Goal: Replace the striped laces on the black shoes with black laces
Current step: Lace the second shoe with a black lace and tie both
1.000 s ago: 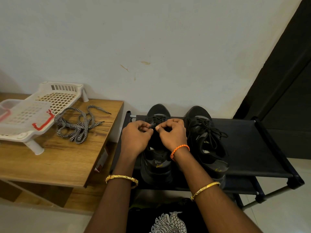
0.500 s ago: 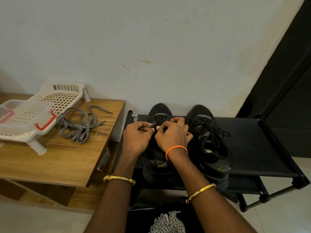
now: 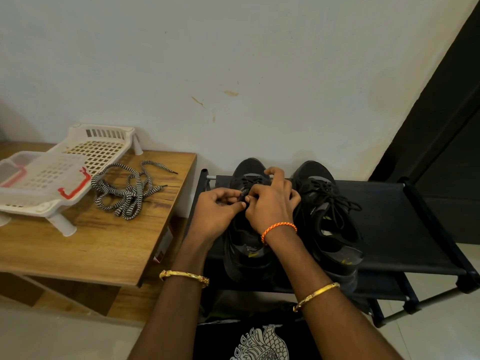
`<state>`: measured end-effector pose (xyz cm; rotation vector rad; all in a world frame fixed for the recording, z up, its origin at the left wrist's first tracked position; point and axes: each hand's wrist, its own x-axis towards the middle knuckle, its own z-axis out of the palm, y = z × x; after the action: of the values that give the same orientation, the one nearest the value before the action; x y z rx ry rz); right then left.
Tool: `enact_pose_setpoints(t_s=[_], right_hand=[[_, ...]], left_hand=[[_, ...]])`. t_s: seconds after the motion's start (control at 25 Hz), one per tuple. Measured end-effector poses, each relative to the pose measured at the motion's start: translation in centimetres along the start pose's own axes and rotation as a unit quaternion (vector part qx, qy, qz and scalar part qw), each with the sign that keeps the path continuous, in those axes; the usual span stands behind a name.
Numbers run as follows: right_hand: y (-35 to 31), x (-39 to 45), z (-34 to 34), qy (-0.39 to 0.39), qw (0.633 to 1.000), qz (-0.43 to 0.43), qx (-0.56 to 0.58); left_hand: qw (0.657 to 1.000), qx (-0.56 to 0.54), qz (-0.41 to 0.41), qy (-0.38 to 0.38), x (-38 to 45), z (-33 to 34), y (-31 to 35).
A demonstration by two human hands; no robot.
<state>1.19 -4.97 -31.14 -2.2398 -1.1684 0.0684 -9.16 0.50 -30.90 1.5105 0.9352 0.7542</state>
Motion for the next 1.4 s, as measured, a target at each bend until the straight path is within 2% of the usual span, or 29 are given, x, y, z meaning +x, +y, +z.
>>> enact_pose_setpoints(t_s=[0.2, 0.32, 0.44, 0.64, 0.76, 0.88, 1.0, 1.08, 1.12, 1.2, 1.28, 1.36, 1.4], right_hand=[[0.6, 0.8, 0.2, 0.008, 0.997, -0.033, 0.067], [0.7, 1.0, 0.3, -0.014, 0.993, -0.024, 0.113], [0.8, 0.8, 0.1, -0.033, 0.992, -0.007, 0.118], [2.0, -0.2, -0.6, -0.020, 0.994, 0.083, 0.069], [2.4, -0.7, -0.9, -0.005, 0.990, 0.133, 0.055], [2.4, -1.0, -0.9, 0.006, 0.987, 0.152, 0.044], [2.6, -1.0, -1.0, 0.004, 0.987, 0.153, 0.039], [2.6, -1.1, -1.1, 0.001, 0.987, 0.156, 0.037], [2.6, -1.1, -1.1, -0.002, 0.986, 0.159, 0.040], [2.7, -1.0, -1.0, -0.016, 0.984, 0.166, 0.059], [2.8, -0.8, -0.9, -0.035, 0.980, 0.176, 0.086], [3.0, -0.6, -0.8, -0.050, 0.976, 0.187, 0.104], [3.1, -0.5, -0.7, -0.054, 0.974, 0.190, 0.107]], left_hand=[[0.999, -0.006, -0.039, 0.034, 0.7, -0.3, -0.6], [0.996, -0.022, -0.064, 0.054, 1.3, -0.2, -0.9], [0.995, -0.021, -0.085, 0.042, 1.9, -0.1, -1.2], [0.994, -0.016, -0.092, 0.051, 1.9, 0.5, -1.2], [0.989, -0.029, -0.086, 0.118, 1.9, 0.3, -0.9], [0.958, -0.140, -0.062, 0.241, 1.7, -1.6, -0.1], [0.894, -0.311, -0.022, 0.323, 1.3, -4.5, 0.5], [0.860, -0.366, -0.013, 0.355, 1.2, -5.8, 0.6], [0.865, -0.348, -0.019, 0.362, 1.2, -5.9, 0.5], [0.924, -0.190, -0.020, 0.332, 1.2, -5.3, 0.2], [0.979, 0.020, 0.028, 0.202, 0.9, -3.4, -0.2], [0.985, 0.151, 0.052, 0.068, 0.8, -1.4, -0.8], [0.980, 0.189, 0.050, 0.040, 0.9, -0.7, -1.0]])
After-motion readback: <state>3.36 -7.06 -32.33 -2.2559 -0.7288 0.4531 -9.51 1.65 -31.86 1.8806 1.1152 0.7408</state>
